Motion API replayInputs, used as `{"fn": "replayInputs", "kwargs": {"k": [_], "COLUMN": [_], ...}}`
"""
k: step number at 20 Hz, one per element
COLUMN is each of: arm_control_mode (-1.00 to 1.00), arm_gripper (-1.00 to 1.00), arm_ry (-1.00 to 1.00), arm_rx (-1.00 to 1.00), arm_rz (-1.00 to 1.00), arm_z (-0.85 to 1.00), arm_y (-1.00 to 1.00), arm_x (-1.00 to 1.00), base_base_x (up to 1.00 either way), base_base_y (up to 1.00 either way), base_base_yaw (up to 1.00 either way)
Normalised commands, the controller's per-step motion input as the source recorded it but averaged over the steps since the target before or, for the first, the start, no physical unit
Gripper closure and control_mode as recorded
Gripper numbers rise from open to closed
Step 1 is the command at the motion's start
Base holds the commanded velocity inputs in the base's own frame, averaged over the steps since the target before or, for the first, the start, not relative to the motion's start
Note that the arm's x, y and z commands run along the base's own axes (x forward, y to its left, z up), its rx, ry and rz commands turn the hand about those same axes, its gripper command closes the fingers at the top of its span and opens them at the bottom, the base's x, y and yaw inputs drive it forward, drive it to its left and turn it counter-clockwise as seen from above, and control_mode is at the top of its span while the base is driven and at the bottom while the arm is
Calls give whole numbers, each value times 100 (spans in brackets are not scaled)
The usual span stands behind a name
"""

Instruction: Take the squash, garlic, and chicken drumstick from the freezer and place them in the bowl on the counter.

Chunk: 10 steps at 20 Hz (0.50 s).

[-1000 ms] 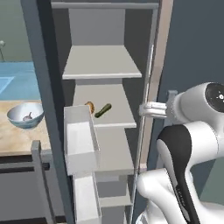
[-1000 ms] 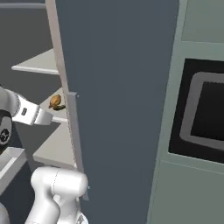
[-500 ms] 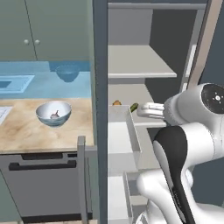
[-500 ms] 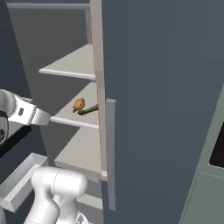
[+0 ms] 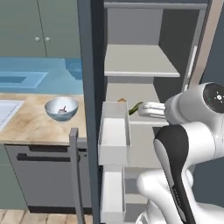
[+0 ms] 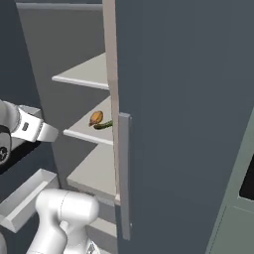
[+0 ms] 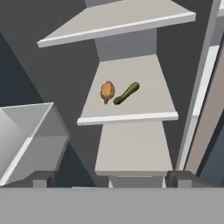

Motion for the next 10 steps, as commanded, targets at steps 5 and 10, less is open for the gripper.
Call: {"fn": "replayInputs", "kwargs": {"k": [5, 10], "arm_control_mode": [100, 100], "arm_gripper": [-100, -100], "arm_ry": [0, 0], "arm_rx": [0, 0], "arm_rz": [0, 0], "arm_z": [0, 0], "arm_y": [0, 0], "arm_x": [0, 0], "base_base_x": [-12, 34], "base_base_y": [-46, -26], "base_base_yaw": [22, 0]}}
